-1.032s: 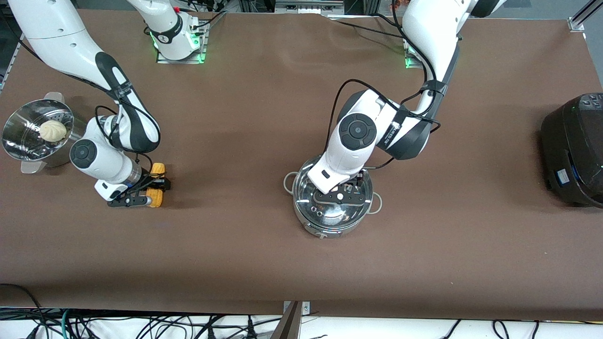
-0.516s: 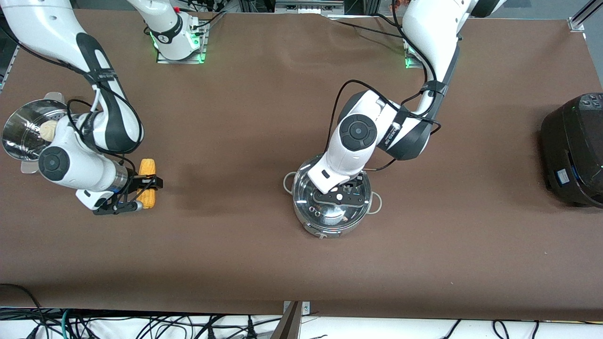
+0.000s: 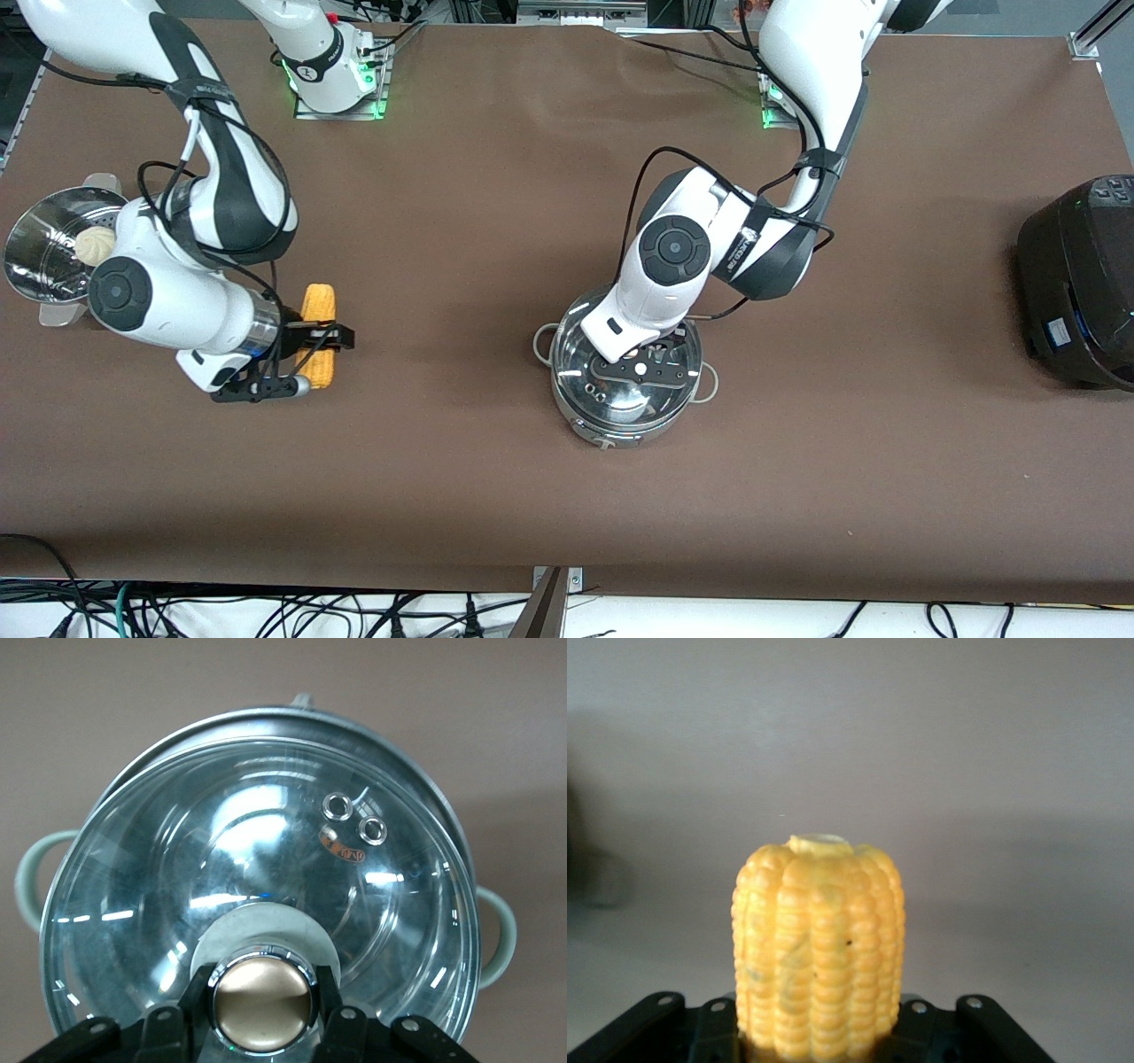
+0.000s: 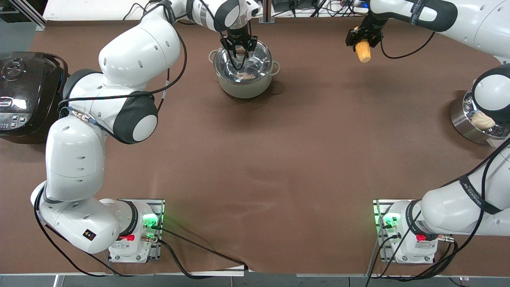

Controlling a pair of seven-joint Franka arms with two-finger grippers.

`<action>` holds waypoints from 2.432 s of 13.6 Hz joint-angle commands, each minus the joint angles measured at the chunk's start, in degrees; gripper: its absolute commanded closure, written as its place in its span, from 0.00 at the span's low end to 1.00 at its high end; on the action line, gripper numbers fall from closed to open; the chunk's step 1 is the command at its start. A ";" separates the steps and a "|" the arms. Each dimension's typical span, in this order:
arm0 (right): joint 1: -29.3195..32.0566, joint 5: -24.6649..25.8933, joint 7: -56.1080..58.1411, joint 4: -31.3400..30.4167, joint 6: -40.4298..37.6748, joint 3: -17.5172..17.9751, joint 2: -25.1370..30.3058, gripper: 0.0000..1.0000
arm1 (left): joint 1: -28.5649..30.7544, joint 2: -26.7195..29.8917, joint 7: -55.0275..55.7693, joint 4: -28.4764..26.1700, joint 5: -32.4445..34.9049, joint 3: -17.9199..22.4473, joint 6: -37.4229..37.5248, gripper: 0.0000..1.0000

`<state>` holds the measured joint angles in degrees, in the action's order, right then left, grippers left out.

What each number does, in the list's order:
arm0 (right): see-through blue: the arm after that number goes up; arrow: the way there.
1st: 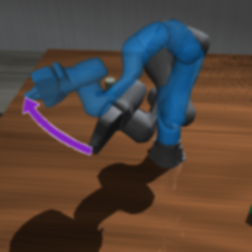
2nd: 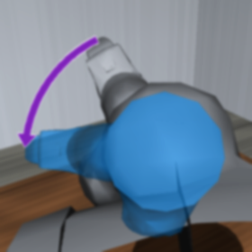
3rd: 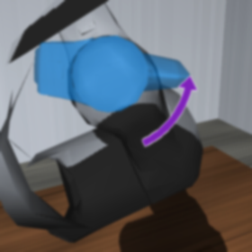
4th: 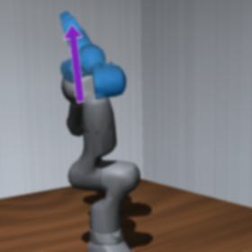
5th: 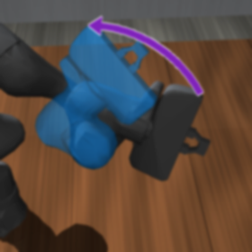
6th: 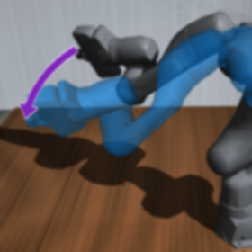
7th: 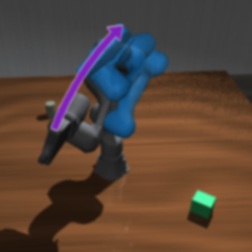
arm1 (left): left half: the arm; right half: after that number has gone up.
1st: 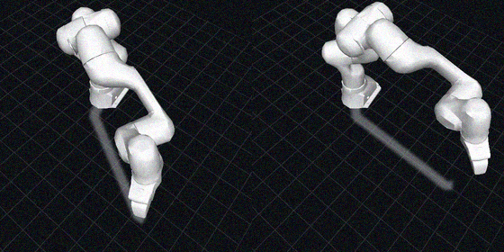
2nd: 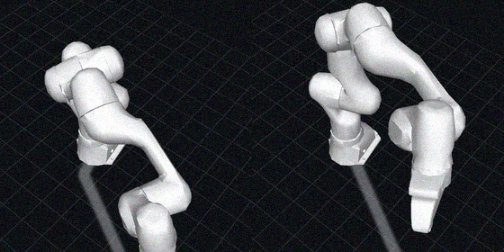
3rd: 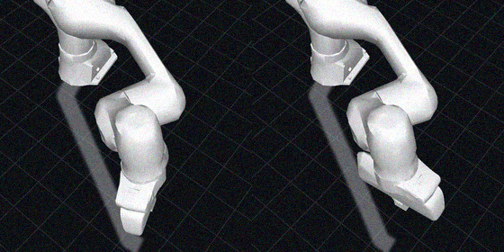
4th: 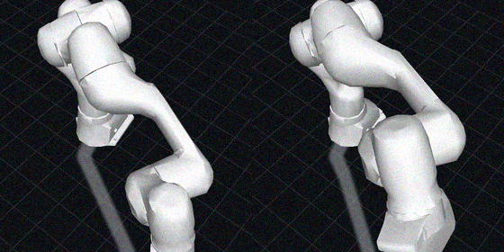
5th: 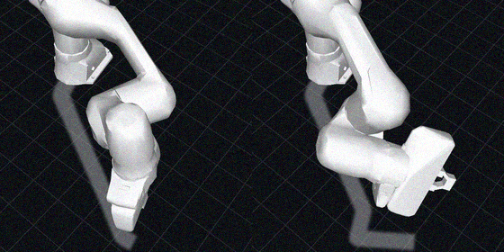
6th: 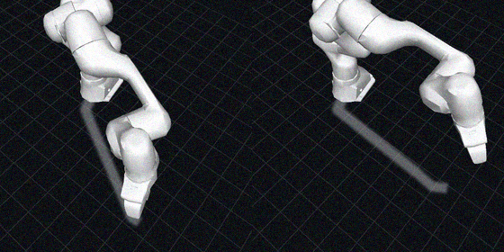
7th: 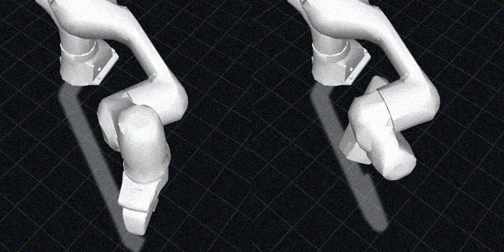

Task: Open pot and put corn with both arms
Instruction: 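Lift the corn with the right gripper while the left gripper lifts the lid, then carry the corn over the pot while the left gripper lowers the lid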

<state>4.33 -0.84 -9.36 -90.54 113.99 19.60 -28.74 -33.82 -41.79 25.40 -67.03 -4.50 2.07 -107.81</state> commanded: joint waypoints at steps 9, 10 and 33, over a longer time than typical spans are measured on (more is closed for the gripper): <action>-9.77 2.95 -12.77 6.77 -1.32 1.93 -0.61 0.99 | 12.19 16.90 -10.97 -11.34 -0.16 1.45 9.99 1.00; -11.26 2.95 -15.23 7.65 -1.14 1.93 -1.14 0.99 | 13.86 18.31 -12.37 -14.33 0.01 1.45 9.29 1.00; -43.00 8.40 -39.25 41.68 14.24 -8.88 -26.97 0.95 | 29.96 17.54 -36.03 -53.38 1.68 3.65 -31.06 1.00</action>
<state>-38.17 6.58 -48.31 -51.67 127.54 10.87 -53.39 -4.42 -23.45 -9.72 -120.52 -3.98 5.70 -137.64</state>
